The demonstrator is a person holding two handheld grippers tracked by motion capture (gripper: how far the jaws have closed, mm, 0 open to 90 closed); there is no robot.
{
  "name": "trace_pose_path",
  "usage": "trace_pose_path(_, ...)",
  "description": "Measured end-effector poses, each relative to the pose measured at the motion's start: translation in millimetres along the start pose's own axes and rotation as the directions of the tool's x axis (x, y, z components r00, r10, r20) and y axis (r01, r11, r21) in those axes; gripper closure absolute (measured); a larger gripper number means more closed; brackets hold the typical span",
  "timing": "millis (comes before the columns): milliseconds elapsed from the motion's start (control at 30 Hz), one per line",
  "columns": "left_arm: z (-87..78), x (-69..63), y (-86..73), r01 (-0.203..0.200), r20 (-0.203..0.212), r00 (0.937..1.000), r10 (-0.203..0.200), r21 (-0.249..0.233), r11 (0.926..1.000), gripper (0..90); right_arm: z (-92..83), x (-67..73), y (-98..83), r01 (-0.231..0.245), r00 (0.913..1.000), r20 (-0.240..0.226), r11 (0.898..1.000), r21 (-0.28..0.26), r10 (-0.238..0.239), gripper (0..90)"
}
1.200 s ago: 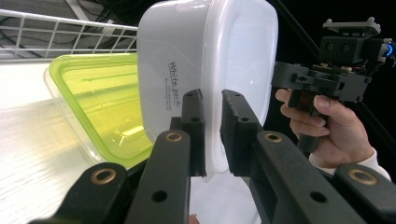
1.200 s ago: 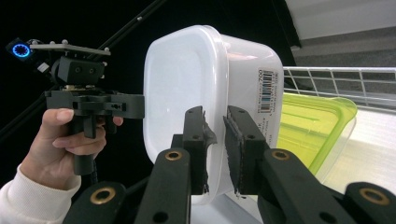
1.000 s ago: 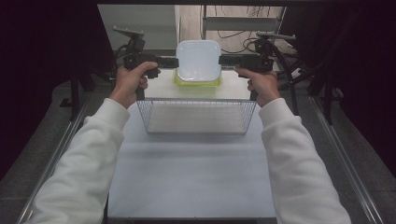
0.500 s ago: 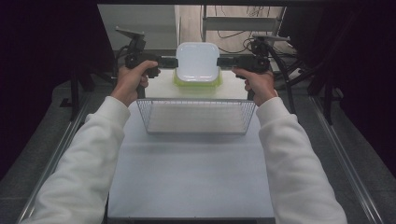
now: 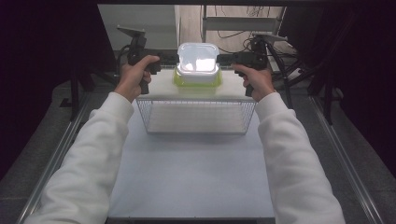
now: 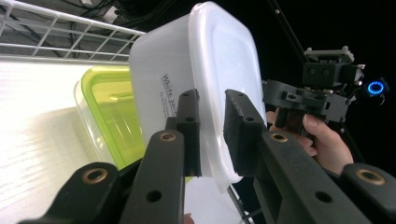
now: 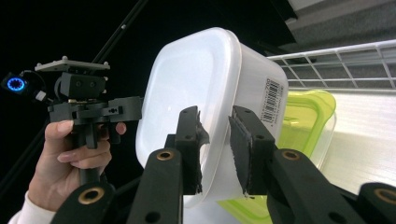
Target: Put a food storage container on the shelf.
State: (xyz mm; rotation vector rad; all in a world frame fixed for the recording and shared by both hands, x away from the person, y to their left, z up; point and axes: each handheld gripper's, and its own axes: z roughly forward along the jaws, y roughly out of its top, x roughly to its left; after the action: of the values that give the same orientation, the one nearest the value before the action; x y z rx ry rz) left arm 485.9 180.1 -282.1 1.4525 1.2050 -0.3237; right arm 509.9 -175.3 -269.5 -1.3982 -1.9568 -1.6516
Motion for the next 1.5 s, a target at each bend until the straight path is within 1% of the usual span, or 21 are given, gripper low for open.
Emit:
trace_pose_path(133, 5.3, 5.6, 3.0, 0.034, -0.001, 0.9994, -0.034, 0.005, 0.9994, 73.0, 4.0, -4.8, 4.8, -0.044, 0.9990, 0.014, 0.999, 0.006, 0.044, 70.3)
trace_pose_path(233, 7.0, 10.9, 4.6, 0.061, 0.022, 0.9979, -0.061, -0.002, 0.9981, 73.0, 6.2, -9.3, 7.1, -0.084, 0.9964, 0.014, 0.996, 0.006, 0.084, 70.1)
trace_pose_path(333, 7.2, 12.4, 5.0, 0.066, 0.028, 0.9975, -0.066, -0.005, 0.9978, 73.1, 6.9, -10.9, 7.8, -0.099, 0.9950, 0.008, 0.995, -0.002, 0.099, 70.2)
trace_pose_path(433, 7.0, 11.8, 4.7, 0.059, 0.025, 0.9979, -0.059, -0.003, 0.9982, 72.5, 6.7, -11.1, 7.8, -0.105, 0.9944, 0.006, 0.994, 0.001, 0.105, 70.0)
trace_pose_path(467, 7.0, 10.6, 4.4, 0.050, 0.016, 0.9986, -0.050, -0.007, 0.9987, 72.1, 6.8, -11.0, 7.6, -0.103, 0.9947, 0.007, 0.995, 0.001, 0.103, 69.5)
trace_pose_path(533, 6.1, 6.1, 3.3, 0.008, -0.022, 0.9997, -0.009, -0.031, 0.9995, 66.4, 7.9, -10.3, 6.5, -0.091, 0.9958, 0.009, 0.996, 0.002, 0.091, 64.2)
trace_pose_path(600, 3.2, 3.0, 2.2, -0.020, -0.041, 0.9990, 0.017, -0.057, 0.9982, 57.2, 7.5, -8.8, 5.6, -0.080, 0.9968, 0.002, 0.997, -0.018, 0.080, 58.8)
trace_pose_path(633, 2.1, 2.1, 1.9, -0.028, -0.051, 0.9984, 0.025, -0.065, 0.9975, 52.0, 5.5, -7.1, 5.1, -0.062, 0.9981, 0.001, 0.997, -0.042, 0.062, 55.0)
trace_pose_path(667, 0.4, 0.8, 1.4, -0.039, -0.062, 0.9975, 0.034, -0.074, 0.9965, 49.1, 4.2, -6.1, 4.9, -0.048, 0.9988, 0.007, 0.997, -0.052, 0.048, 52.5)
trace_pose_path(733, -3.7, -1.4, -0.1, -0.057, -0.065, 0.9965, 0.052, -0.084, 0.9948, 41.9, -0.3, -2.4, 4.8, -0.013, 0.9995, 0.026, 0.997, -0.074, 0.015, 47.6)
trace_pose_path(800, -7.7, -5.0, -2.6, -0.093, -0.071, 0.9937, 0.087, -0.088, 0.9918, 38.4, -5.7, 1.0, 4.4, 0.026, 0.9992, 0.033, 0.996, -0.086, -0.023, 44.0)
trace_pose_path(900, -12.9, -10.9, -8.2, -0.138, -0.071, 0.9887, 0.132, -0.089, 0.9864, 35.8, -11.2, 3.3, 1.8, 0.062, 0.9978, 0.030, 0.994, -0.087, -0.060, 41.3)
trace_pose_path(967, -16.2, -14.9, -13.3, -0.163, -0.070, 0.9851, 0.157, -0.092, 0.9823, 33.8, -15.9, 3.6, -1.9, 0.104, 0.9941, 0.039, 0.991, -0.086, -0.101, 39.4)
trace_pose_path(1033, -18.9, -18.8, -17.9, -0.188, -0.072, 0.9806, 0.182, -0.089, 0.9781, 33.0, -20.1, 3.5, -5.7, 0.131, 0.9908, 0.045, 0.988, -0.081, -0.128, 38.0)
trace_pose_path(1100, -21.0, -22.4, -21.9, -0.199, -0.065, 0.9789, 0.194, -0.087, 0.9761, 32.4, -24.2, 3.9, -9.4, 0.159, 0.9868, 0.044, 0.984, -0.082, -0.156, 36.6)
trace_pose_path(1133, -22.2, -25.2, -24.3, -0.214, -0.065, 0.9758, 0.209, -0.084, 0.9732, 32.1, -26.0, 4.2, -10.8, 0.168, 0.9853, 0.043, 0.982, -0.081, -0.165, 35.9)
trace_pose_path(1200, -24.1, -29.6, -28.3, -0.243, -0.082, 0.9680, 0.237, -0.077, 0.9669, 31.5, -30.4, 5.7, -15.3, 0.190, 0.9817, 0.036, 0.978, -0.083, -0.187, 34.4)
trace_pose_path(1233, -24.9, -31.5, -30.4, -0.251, -0.086, 0.9659, 0.244, -0.074, 0.9653, 31.4, -32.1, 6.8, -17.3, 0.196, 0.9805, 0.032, 0.977, -0.080, -0.194, 33.7)
trace_pose_path(1300, -26.7, -34.6, -34.4, -0.260, -0.084, 0.9636, 0.254, -0.070, 0.9632, 31.4, -35.6, 9.6, -21.9, 0.216, 0.9762, 0.034, 0.973, -0.078, -0.214, 32.8)
trace_pose_path(1400, -30.3, -38.2, -40.6, -0.262, -0.079, 0.9633, 0.256, -0.072, 0.9624, 30.9, -40.7, 15.1, -28.8, 0.244, 0.9695, 0.039, 0.967, -0.071, -0.242, 31.6)
trace_pose_path(1500, -35.4, -40.1, -48.2, -0.275, -0.090, 0.9591, 0.268, -0.072, 0.9587, 30.3, -45.8, 20.9, -36.3, 0.272, 0.9621, 0.041, 0.960, -0.062, -0.269, 30.8)
